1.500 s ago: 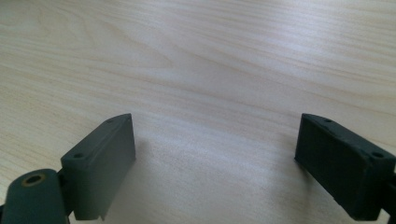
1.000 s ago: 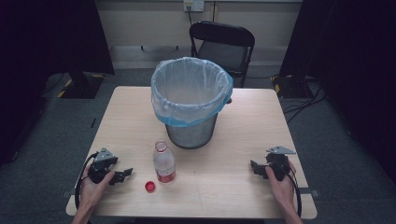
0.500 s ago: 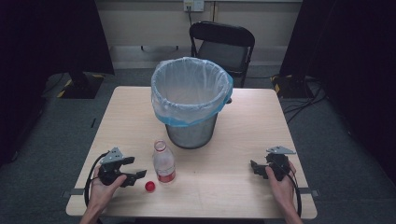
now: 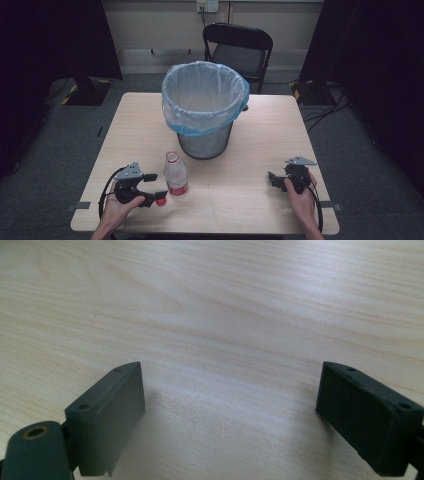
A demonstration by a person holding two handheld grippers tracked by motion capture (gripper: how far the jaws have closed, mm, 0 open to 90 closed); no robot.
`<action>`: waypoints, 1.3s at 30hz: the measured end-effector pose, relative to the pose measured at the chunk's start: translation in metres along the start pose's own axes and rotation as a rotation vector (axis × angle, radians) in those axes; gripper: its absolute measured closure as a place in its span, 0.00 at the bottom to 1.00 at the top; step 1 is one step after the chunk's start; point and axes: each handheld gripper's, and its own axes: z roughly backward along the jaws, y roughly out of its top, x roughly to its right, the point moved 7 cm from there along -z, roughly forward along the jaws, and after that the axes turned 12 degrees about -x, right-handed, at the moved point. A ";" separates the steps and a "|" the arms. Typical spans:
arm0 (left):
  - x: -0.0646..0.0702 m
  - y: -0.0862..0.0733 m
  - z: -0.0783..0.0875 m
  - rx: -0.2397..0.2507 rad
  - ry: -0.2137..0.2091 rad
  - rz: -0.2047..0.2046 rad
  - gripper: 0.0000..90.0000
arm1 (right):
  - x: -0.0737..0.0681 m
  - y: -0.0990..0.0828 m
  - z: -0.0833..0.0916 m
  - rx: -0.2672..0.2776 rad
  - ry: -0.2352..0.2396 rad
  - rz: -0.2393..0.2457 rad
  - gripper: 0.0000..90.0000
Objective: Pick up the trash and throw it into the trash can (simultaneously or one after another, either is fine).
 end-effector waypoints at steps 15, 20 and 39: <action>0.011 0.013 -0.026 -0.011 0.003 -0.031 0.19 | 0.000 0.000 0.000 0.000 0.000 0.000 0.12; 0.010 0.016 -0.031 0.000 0.019 -0.031 0.19 | 0.000 0.000 0.000 0.000 0.000 0.000 0.12; 0.006 0.023 -0.045 0.014 0.024 -0.022 0.18 | 0.000 0.000 0.000 0.000 0.000 0.000 0.12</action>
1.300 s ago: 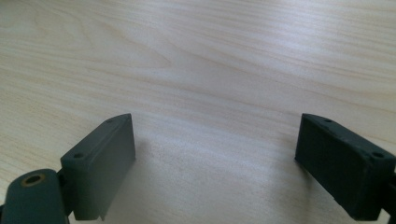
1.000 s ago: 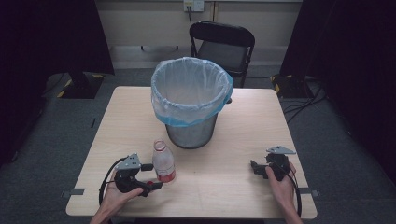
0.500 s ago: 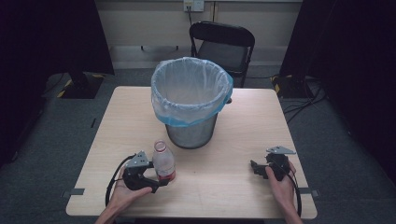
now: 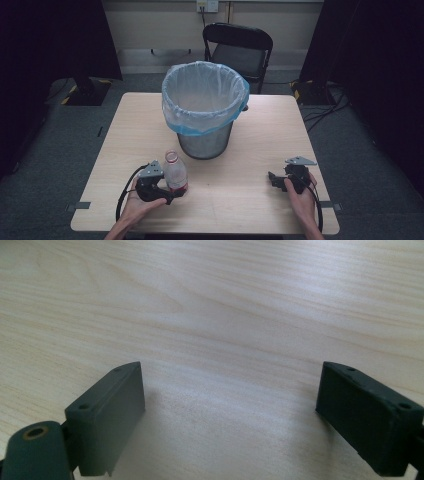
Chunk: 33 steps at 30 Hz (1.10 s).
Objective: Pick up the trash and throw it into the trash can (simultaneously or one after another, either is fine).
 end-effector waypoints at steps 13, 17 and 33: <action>0.002 0.002 0.002 0.006 0.047 -0.052 0.32 | 0.000 0.000 0.000 0.000 0.000 0.000 0.12; 0.001 0.002 0.005 0.017 0.049 -0.039 0.32 | 0.000 0.000 0.000 0.000 0.000 0.000 0.12; 0.001 0.010 0.021 0.105 0.023 -0.016 0.32 | 0.000 0.000 0.000 0.000 0.000 0.000 0.12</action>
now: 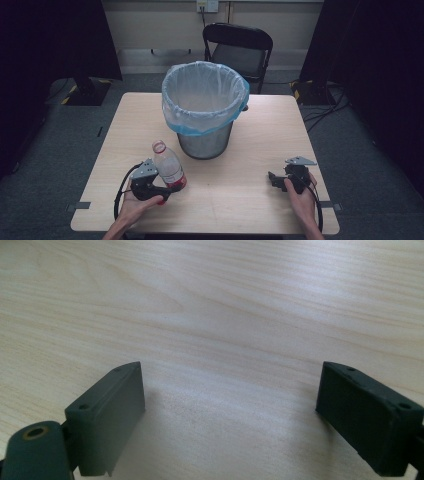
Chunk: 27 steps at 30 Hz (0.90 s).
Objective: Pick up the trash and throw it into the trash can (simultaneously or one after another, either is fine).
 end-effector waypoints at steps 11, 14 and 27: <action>0.002 0.009 0.010 0.077 -0.004 0.011 0.33 | 0.000 0.000 0.000 0.000 0.000 0.000 0.12; 0.002 0.011 0.012 0.090 -0.006 0.011 0.33 | 0.000 0.000 0.000 0.000 -0.001 0.000 0.12; 0.000 0.025 0.028 0.144 -0.025 0.042 0.33 | 0.000 0.000 0.000 0.000 0.000 0.000 0.12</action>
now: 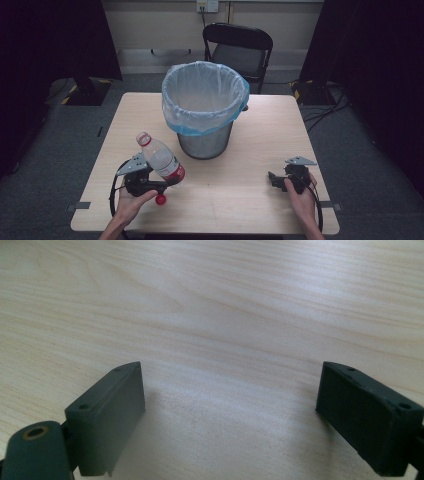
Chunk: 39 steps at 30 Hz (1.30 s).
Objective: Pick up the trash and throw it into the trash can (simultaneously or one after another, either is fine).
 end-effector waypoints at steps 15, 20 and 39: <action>-0.004 0.021 0.021 0.029 0.004 0.018 0.33 | 0.000 0.000 0.000 0.000 0.000 0.000 0.12; -0.002 0.038 0.032 0.054 0.005 0.002 0.33 | 0.000 0.000 0.000 0.000 0.000 0.000 0.12; 0.006 0.103 0.059 0.166 -0.002 -0.049 0.33 | 0.000 0.000 0.000 0.000 0.000 0.000 0.12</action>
